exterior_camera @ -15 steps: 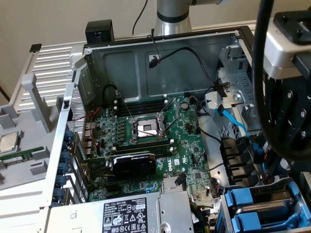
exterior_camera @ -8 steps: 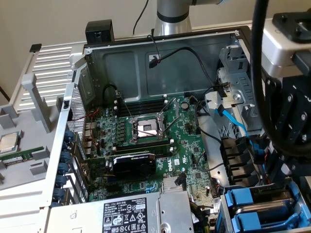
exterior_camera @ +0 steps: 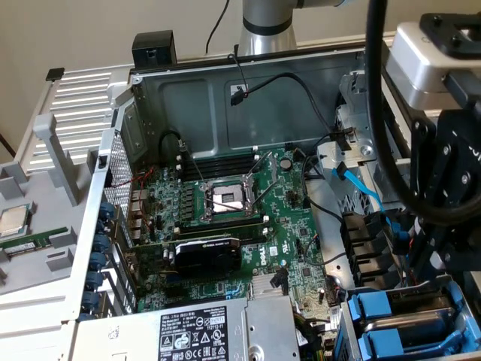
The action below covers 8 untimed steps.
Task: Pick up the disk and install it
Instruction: 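Insert the first disk wire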
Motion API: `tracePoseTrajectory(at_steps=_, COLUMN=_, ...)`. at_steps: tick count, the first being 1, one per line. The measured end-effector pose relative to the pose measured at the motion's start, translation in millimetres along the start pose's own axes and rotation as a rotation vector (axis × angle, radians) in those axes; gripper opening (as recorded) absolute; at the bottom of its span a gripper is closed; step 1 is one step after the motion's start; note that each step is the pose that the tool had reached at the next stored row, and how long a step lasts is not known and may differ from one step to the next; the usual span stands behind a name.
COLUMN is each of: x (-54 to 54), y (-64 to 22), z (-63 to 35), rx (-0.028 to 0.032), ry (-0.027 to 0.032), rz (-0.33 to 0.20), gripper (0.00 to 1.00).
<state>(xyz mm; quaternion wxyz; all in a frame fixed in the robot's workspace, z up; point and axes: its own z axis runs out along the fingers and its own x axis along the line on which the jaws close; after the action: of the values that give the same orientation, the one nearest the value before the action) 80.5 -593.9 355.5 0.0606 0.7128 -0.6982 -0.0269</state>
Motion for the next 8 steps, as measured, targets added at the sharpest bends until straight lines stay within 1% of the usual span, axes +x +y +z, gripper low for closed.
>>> tracePoseTrajectory(at_steps=3, x=-0.2, y=-2.2, z=-0.3, rx=-0.0006, ry=-0.0003, rz=0.012, gripper=0.17)
tracePoseTrajectory(at_steps=5, x=-0.4, y=-4.3, z=-0.6, rx=-0.0010, ry=0.0007, rz=0.015, gripper=0.17)
tracePoseTrajectory(at_steps=8, x=-0.4, y=-4.4, z=-0.6, rx=-0.0011, ry=0.0007, rz=0.015, gripper=0.17)
